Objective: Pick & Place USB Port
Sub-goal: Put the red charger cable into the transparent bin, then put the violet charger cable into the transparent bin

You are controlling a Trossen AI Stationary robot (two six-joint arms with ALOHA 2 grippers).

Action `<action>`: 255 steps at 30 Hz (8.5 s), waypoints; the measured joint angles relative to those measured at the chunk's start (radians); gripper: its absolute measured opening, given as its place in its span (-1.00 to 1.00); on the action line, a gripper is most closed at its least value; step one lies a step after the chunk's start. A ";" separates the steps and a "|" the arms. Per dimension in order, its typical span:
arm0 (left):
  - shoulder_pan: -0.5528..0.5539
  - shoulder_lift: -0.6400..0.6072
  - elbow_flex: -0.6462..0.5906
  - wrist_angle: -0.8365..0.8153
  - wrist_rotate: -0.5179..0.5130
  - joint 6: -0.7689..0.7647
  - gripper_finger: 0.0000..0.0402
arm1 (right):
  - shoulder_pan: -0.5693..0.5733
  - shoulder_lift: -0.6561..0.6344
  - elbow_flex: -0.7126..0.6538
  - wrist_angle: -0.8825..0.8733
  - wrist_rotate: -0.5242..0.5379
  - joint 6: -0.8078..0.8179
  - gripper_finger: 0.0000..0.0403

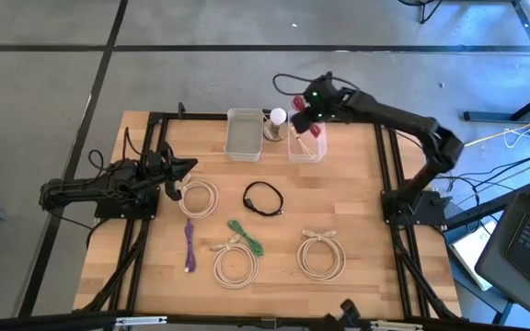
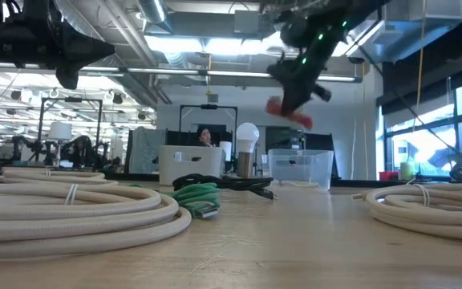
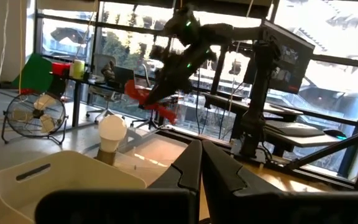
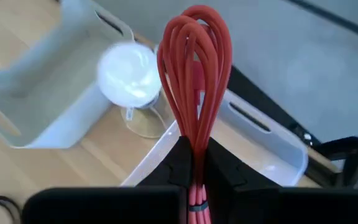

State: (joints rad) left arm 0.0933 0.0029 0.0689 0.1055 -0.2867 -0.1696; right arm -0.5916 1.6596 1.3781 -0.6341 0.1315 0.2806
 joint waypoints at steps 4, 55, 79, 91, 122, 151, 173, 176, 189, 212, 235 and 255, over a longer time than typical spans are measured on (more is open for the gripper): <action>0.000 0.000 0.000 0.000 0.000 0.000 -0.98 | -0.016 0.089 -0.001 0.009 -0.032 0.000 -0.90; 0.000 0.000 0.000 -0.005 0.065 -0.019 -0.98 | -0.044 0.298 -0.014 0.020 -0.066 0.054 -0.90; 0.000 0.000 0.000 -0.005 0.072 -0.019 -0.98 | -0.045 0.339 -0.014 0.017 -0.076 0.059 -0.85; 0.000 0.000 0.000 -0.005 0.072 -0.019 -0.98 | -0.044 0.336 -0.014 0.013 -0.073 0.052 -0.04; 0.000 0.000 0.000 -0.035 0.110 -0.019 -0.98 | 0.356 -0.322 -0.012 -0.312 -0.011 0.067 -0.24; -0.564 0.558 0.434 -0.632 0.152 -0.936 -0.98 | 0.885 -0.344 -0.013 -0.769 0.627 0.426 -0.24; -0.743 1.193 0.616 -0.880 0.218 -1.596 -0.84 | 0.884 -0.344 -0.013 -0.789 0.709 0.392 -0.24; -0.741 1.193 0.616 -0.880 0.195 -1.616 -0.70 | 0.884 -0.344 -0.013 -0.790 0.711 0.392 -0.24; -0.706 1.343 0.592 -0.882 0.284 -1.733 -0.10 | 0.884 -0.344 -0.013 -0.796 0.714 0.366 -0.24; -0.706 1.322 0.592 -0.754 0.261 -1.650 -0.12 | 0.884 -0.344 -0.014 -0.797 0.714 0.374 -0.24; -0.599 1.280 0.592 -0.686 0.344 -0.443 -0.25 | 0.882 -0.344 -0.014 -0.773 0.702 0.388 -0.24; -0.594 1.394 0.592 -0.746 0.391 0.008 -0.36 | 0.882 -0.344 -0.014 -0.765 0.677 0.475 -0.24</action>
State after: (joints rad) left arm -0.5003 1.3974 0.6613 -0.6409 0.1045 -0.1615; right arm 0.2901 1.3155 1.3643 -1.3988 0.8084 0.7551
